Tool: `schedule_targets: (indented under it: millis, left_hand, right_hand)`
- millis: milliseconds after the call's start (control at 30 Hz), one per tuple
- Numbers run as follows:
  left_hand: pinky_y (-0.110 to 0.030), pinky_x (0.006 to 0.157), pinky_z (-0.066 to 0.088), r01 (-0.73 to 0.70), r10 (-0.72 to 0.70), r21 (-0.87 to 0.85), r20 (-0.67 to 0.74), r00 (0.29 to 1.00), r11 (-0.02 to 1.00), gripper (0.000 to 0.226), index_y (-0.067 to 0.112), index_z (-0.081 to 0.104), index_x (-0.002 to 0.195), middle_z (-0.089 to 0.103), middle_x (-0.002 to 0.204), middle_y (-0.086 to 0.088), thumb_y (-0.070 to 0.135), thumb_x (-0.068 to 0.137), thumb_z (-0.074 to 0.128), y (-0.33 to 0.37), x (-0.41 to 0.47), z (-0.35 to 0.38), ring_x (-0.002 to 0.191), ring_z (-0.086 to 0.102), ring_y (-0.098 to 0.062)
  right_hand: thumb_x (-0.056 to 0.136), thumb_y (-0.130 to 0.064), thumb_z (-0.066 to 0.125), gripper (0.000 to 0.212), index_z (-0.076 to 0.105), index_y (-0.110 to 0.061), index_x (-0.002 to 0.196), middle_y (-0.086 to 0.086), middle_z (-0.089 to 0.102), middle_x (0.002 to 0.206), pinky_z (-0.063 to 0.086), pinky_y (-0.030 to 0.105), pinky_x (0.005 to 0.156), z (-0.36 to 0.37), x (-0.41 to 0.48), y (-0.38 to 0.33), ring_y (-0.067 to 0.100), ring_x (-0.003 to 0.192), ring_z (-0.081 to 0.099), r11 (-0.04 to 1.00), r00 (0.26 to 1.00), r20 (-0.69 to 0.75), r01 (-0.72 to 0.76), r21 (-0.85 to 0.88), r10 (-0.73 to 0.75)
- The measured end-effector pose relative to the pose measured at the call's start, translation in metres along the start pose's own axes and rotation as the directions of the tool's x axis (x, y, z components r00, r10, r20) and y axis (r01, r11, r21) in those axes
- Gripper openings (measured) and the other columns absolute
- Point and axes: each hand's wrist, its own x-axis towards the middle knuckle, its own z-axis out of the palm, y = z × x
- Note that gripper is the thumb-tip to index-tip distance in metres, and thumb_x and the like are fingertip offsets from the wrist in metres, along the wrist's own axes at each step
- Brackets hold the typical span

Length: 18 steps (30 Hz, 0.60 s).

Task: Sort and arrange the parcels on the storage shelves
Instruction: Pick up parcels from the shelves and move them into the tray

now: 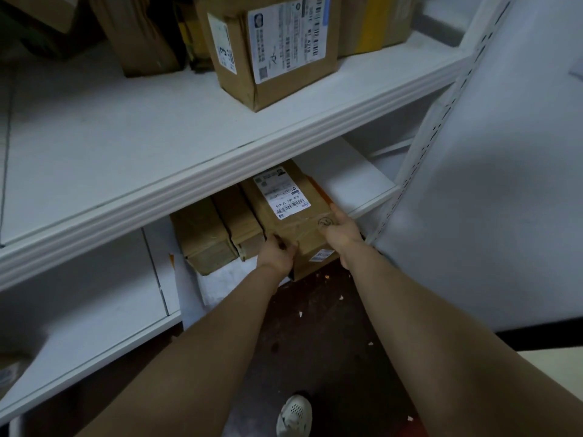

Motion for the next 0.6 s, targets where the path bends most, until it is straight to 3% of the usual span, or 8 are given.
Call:
schedule_targets:
  millis: [133,233,333,400,467,533,600]
  left_hand:
    - [-0.041,0.102,0.042,0.018,-0.017,0.046,-0.013,1.0,0.999,0.043,-0.002,0.05,0.13,0.054,0.131,-0.019,0.026,0.098,0.051,0.008,-0.015,-0.007,0.12,0.05,-0.034]
    - [-0.044,0.099,0.046,0.005,-0.006,0.064,0.01,1.0,0.998,0.036,-0.003,0.055,0.125,0.057,0.126,-0.021,0.021,0.099,0.048,0.02,-0.035,-0.016,0.116,0.054,-0.037]
    - [-0.037,0.078,0.05,0.003,-0.003,0.04,-0.005,1.0,0.999,0.033,-0.005,0.057,0.118,0.056,0.122,-0.03,0.021,0.096,0.052,0.037,-0.06,-0.027,0.107,0.057,-0.043]
    - [-0.037,0.071,0.05,-0.027,0.027,0.005,-0.008,1.0,1.0,0.027,-0.004,0.059,0.109,0.056,0.121,-0.031,0.018,0.094,0.056,0.055,-0.08,-0.035,0.094,0.061,-0.039]
    - [-0.033,0.071,0.045,-0.088,0.088,0.0,-0.012,0.996,0.996,0.017,-0.001,0.062,0.095,0.062,0.105,-0.026,0.015,0.093,0.056,0.074,-0.099,-0.042,0.09,0.06,-0.037]
    - [-0.033,0.068,0.037,-0.144,0.144,0.003,-0.057,0.988,0.99,0.027,0.008,0.049,0.067,0.053,0.08,-0.019,0.011,0.094,0.054,0.094,-0.12,-0.052,0.079,0.052,-0.028]
    - [-0.032,0.064,0.035,-0.188,0.187,0.0,-0.063,0.98,0.982,0.03,0.009,0.046,0.064,0.046,0.068,-0.012,0.009,0.093,0.053,0.109,-0.134,-0.06,0.07,0.047,-0.023]
  right_hand:
    - [0.08,-0.03,0.057,0.075,0.027,-0.041,0.148,0.002,0.039,0.149,0.037,0.043,0.111,-0.002,0.001,0.007,0.029,0.134,0.039,0.998,1.0,-0.031,-0.003,-0.067,0.001]
    - [0.076,-0.029,0.055,0.067,0.042,-0.036,0.141,0.005,0.048,0.142,0.041,0.044,0.108,-0.01,-0.025,-0.007,0.03,0.128,0.045,0.997,0.999,-0.041,0.006,-0.074,-0.009]
    - [0.079,-0.023,0.057,0.037,0.059,-0.028,0.116,0.003,0.062,0.124,0.045,0.041,0.103,-0.023,-0.073,-0.041,0.026,0.113,0.056,0.992,0.998,-0.031,0.053,-0.118,-0.057]
    - [0.085,-0.019,0.061,0.036,0.059,-0.019,0.121,-0.002,0.057,0.114,0.043,0.036,0.103,-0.034,-0.109,-0.066,0.022,0.111,0.054,0.99,0.993,-0.023,0.117,-0.083,-0.119]
    - [0.087,-0.017,0.063,0.038,0.059,-0.011,0.125,0.003,0.055,0.109,0.044,0.03,0.095,-0.042,-0.13,-0.082,0.024,0.11,0.054,0.987,0.989,-0.005,0.145,-0.064,-0.145]
    - [0.086,-0.018,0.065,0.031,0.065,-0.01,0.117,0.006,0.06,0.105,0.045,0.027,0.084,-0.049,-0.157,-0.1,0.025,0.107,0.059,0.981,0.983,0.007,0.186,-0.058,-0.186]
    - [0.086,-0.018,0.067,0.022,0.069,-0.009,0.106,0.007,0.061,0.097,0.045,0.027,0.081,-0.053,-0.175,-0.115,0.026,0.102,0.062,0.97,0.972,0.026,0.235,-0.059,-0.234]
